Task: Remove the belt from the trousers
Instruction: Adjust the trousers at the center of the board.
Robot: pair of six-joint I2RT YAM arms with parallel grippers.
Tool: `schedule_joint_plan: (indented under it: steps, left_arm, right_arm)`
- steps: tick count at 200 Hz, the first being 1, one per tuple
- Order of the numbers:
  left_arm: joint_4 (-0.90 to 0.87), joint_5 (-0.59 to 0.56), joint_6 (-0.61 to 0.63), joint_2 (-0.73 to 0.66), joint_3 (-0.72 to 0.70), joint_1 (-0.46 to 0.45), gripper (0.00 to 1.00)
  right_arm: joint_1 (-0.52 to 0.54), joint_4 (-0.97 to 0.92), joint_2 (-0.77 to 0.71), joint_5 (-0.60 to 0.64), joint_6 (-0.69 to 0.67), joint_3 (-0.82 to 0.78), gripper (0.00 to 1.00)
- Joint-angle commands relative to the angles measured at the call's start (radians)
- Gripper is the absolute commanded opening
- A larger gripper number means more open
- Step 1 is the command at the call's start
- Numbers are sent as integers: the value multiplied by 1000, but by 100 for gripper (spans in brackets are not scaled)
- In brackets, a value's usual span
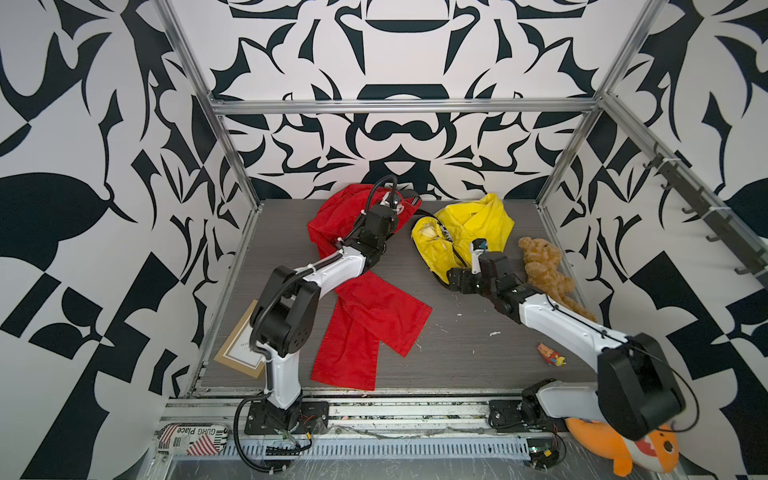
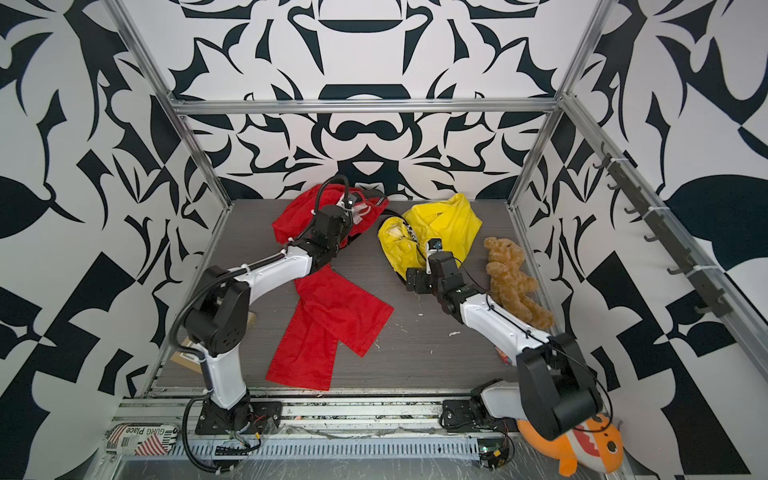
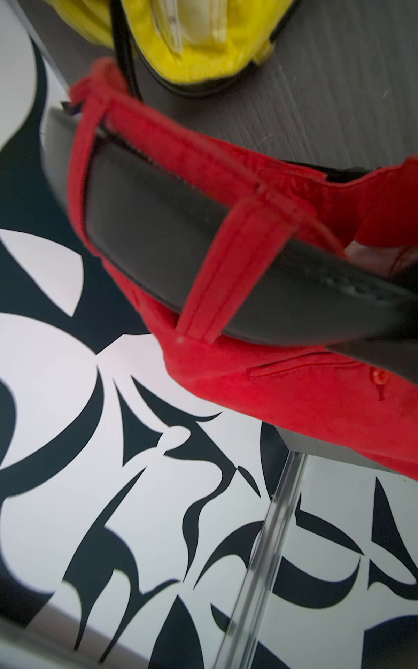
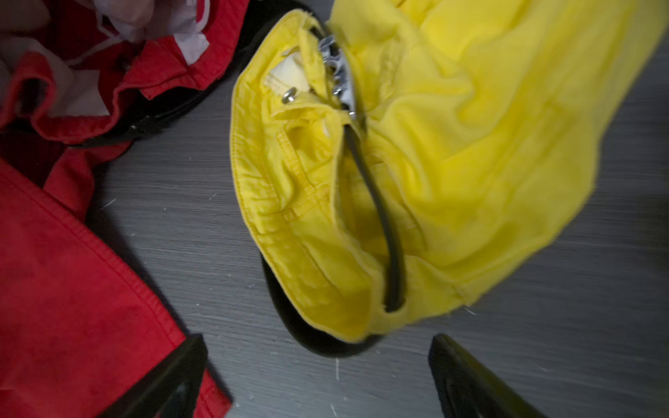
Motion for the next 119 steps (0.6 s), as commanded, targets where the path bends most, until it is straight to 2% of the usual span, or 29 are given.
schedule_joint_plan:
  steps: [1, 29, 57, 71, 79, 87, 90, 98, 101, 119]
  left_arm:
    - [-71, 78, -43, -169, -16, -26, 0]
    - [-188, 108, -73, -285, -31, -37, 0]
    - [-271, 141, -95, -360, -27, -39, 0]
    - [-293, 153, -100, -386, -28, -40, 0]
    - [-300, 160, -106, -397, -29, -39, 0]
    - [-302, 165, -107, -404, -31, -38, 0]
    - [-301, 166, -107, -407, -32, -36, 0]
    - [-303, 169, -108, -405, -30, -32, 0]
    - [-306, 174, -111, -403, -28, -29, 0]
    - [-354, 213, -148, -378, 10, 10, 0]
  right_arm:
    - [47, 144, 94, -87, 11, 139, 99]
    - [77, 220, 260, -126, 55, 273, 99]
    - [85, 322, 365, -138, 113, 325, 99]
    - [89, 363, 399, -141, 138, 338, 95]
    - [89, 374, 422, -156, 154, 352, 84]
    - [88, 388, 442, -178, 170, 360, 66]
    - [89, 396, 448, -188, 177, 362, 54]
    - [89, 413, 459, -211, 197, 365, 10]
    - [88, 417, 461, -219, 206, 365, 0]
    - [88, 377, 401, -210, 216, 362, 0]
